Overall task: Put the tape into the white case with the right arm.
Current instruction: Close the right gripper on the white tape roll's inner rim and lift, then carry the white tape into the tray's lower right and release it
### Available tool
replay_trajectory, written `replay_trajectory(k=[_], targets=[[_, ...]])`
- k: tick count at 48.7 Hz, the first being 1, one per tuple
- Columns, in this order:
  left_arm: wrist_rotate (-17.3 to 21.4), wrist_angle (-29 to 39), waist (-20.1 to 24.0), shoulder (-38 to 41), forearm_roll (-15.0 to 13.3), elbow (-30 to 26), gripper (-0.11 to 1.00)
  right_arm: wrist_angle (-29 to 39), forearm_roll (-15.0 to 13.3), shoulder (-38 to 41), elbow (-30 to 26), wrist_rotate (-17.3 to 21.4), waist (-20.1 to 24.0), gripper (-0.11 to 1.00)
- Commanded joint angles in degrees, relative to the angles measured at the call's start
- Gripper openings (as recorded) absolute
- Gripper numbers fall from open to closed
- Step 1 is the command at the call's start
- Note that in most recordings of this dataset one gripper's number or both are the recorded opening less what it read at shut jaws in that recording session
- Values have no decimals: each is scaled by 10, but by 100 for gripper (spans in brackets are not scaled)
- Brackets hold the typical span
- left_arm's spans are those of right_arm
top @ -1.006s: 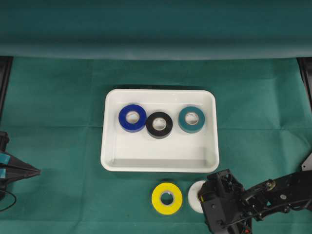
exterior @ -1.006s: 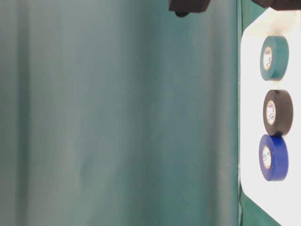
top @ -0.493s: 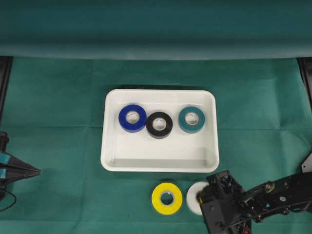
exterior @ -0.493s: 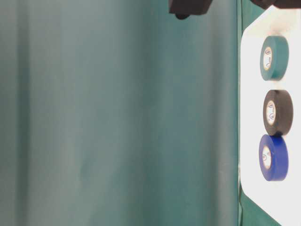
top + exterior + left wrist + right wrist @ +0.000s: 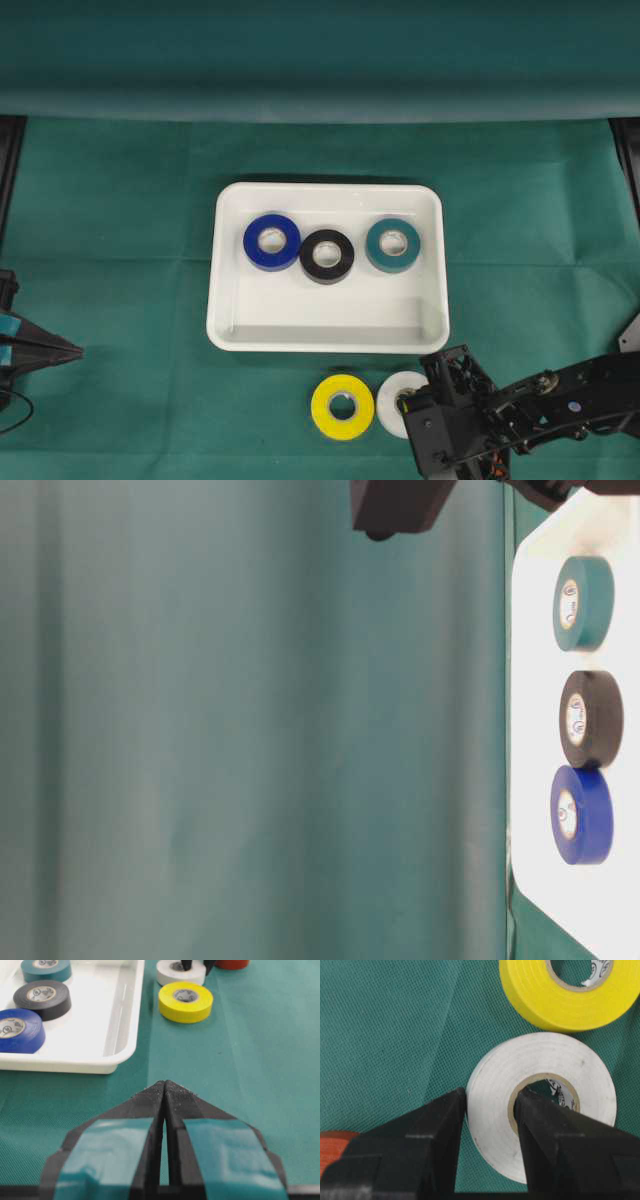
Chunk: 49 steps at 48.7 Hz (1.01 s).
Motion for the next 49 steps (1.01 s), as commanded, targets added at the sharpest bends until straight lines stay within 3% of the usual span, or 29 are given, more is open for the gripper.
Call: replay_trajectory(k=[1,15,32,49], targets=[[0,-3,2,11,0,-8,0,-2,9,-10,-13,1,4,3],[0,-3,2,11,0,-8,0,20,21,-25,-41,1,33,3],[0,-4,2,10,0,-8,0,167,30,-56,-86,1,57,3],[0,-3,1,11,0,-8,0,181,32,-57,-91,0,57,3]])
